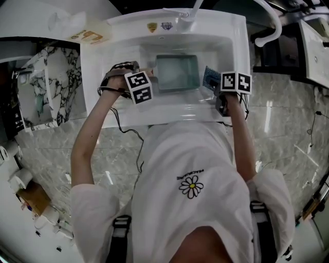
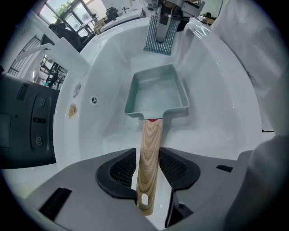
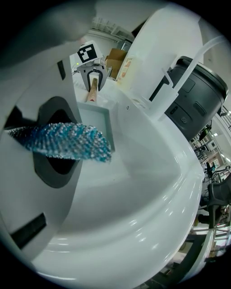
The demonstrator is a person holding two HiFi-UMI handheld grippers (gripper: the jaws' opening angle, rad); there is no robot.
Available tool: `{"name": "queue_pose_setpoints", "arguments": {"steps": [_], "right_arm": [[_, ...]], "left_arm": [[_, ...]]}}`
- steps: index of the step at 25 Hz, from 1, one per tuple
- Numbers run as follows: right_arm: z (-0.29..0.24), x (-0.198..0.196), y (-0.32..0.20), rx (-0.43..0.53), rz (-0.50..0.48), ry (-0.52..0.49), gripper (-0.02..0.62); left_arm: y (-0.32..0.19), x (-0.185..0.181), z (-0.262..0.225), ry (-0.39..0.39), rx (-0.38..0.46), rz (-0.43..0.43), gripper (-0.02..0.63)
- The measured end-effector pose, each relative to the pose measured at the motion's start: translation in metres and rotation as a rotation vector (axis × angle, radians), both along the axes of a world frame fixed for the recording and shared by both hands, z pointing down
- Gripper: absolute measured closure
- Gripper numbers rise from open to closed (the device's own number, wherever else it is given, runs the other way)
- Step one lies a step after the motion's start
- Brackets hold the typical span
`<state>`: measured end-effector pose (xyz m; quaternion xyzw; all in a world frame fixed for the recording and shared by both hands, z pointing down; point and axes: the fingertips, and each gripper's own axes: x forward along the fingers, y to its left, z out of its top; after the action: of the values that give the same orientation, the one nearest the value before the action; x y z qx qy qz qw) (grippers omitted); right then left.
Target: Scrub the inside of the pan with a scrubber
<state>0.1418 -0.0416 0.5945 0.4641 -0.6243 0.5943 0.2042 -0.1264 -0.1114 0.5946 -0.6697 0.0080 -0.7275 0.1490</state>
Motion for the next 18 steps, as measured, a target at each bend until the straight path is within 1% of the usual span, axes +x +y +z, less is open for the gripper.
{"name": "queue_pose_setpoints", "arguments": {"steps": [3,6,9,13,18], "right_arm": [[0.000,-0.001,-0.001,0.004,-0.002,-0.003,0.538],[0.001,-0.004,0.000,0.001,-0.008,-0.009,0.538],[0.001,-0.005,0.001,-0.004,-0.010,-0.017,0.537],[0.001,-0.006,0.002,-0.006,-0.007,-0.022,0.537],[0.001,-0.006,0.002,-0.006,0.001,-0.028,0.537]], "left_arm": [[-0.006,0.000,-0.001,0.007,0.010,-0.039,0.397],[-0.008,0.000,-0.002,0.000,0.011,-0.037,0.380],[-0.010,0.001,-0.003,0.002,0.023,-0.032,0.371],[-0.017,0.002,-0.003,-0.011,0.074,-0.048,0.379],[-0.021,-0.002,-0.004,-0.007,0.094,-0.051,0.376]]}}
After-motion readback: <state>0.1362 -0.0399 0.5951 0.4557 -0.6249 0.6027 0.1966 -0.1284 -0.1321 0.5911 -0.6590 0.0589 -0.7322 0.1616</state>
